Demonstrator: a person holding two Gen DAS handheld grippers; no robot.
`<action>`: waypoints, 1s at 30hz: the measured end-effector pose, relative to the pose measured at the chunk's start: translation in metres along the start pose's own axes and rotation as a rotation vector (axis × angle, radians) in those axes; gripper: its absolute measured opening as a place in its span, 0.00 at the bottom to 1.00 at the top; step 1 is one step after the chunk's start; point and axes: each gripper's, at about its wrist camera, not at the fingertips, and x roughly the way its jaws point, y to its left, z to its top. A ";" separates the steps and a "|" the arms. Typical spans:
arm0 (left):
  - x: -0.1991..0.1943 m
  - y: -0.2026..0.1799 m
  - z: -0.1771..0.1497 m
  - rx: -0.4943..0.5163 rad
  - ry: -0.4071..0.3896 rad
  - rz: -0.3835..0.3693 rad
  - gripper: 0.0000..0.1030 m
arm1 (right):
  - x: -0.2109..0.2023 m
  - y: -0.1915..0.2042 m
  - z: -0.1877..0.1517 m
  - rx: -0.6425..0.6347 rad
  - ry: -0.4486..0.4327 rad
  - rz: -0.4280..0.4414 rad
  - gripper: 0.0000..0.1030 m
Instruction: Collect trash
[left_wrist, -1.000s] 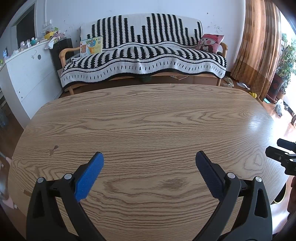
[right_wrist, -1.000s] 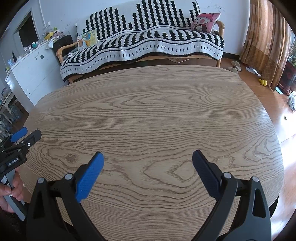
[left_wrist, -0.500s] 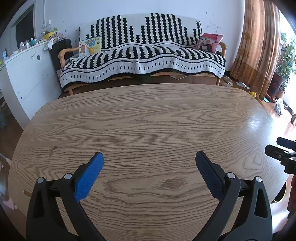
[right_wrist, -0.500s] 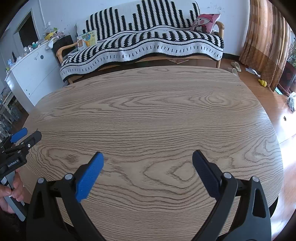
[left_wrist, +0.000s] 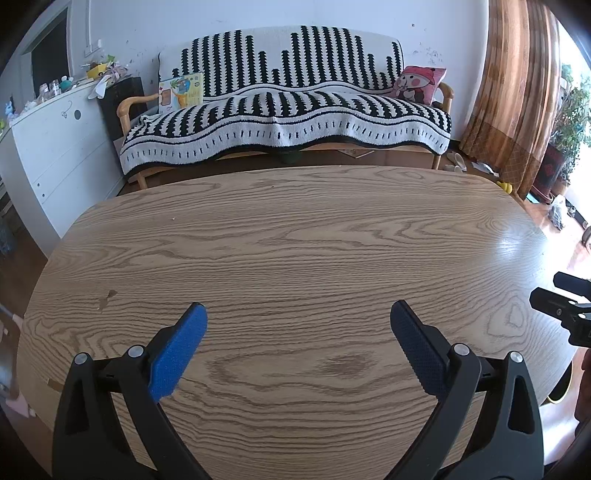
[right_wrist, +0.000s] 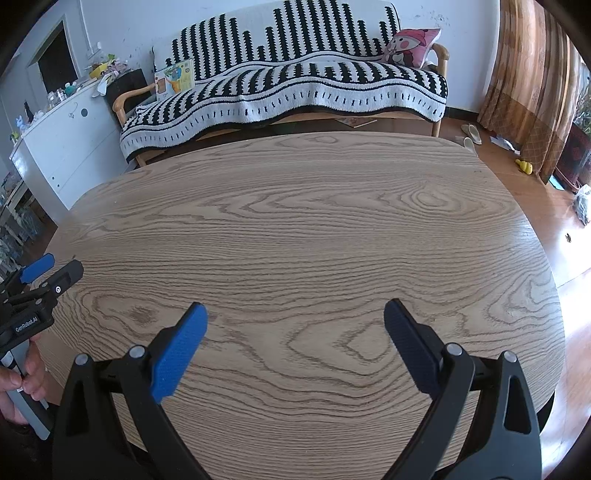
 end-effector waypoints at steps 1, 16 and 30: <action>0.000 0.000 0.000 0.000 0.000 0.001 0.94 | 0.000 0.000 0.000 0.000 0.000 0.000 0.90; 0.000 0.004 -0.006 -0.005 0.005 0.004 0.94 | 0.000 0.000 0.000 -0.001 -0.001 -0.001 0.90; -0.002 0.005 -0.006 -0.004 0.005 0.009 0.94 | -0.002 0.001 0.001 -0.004 -0.001 0.001 0.90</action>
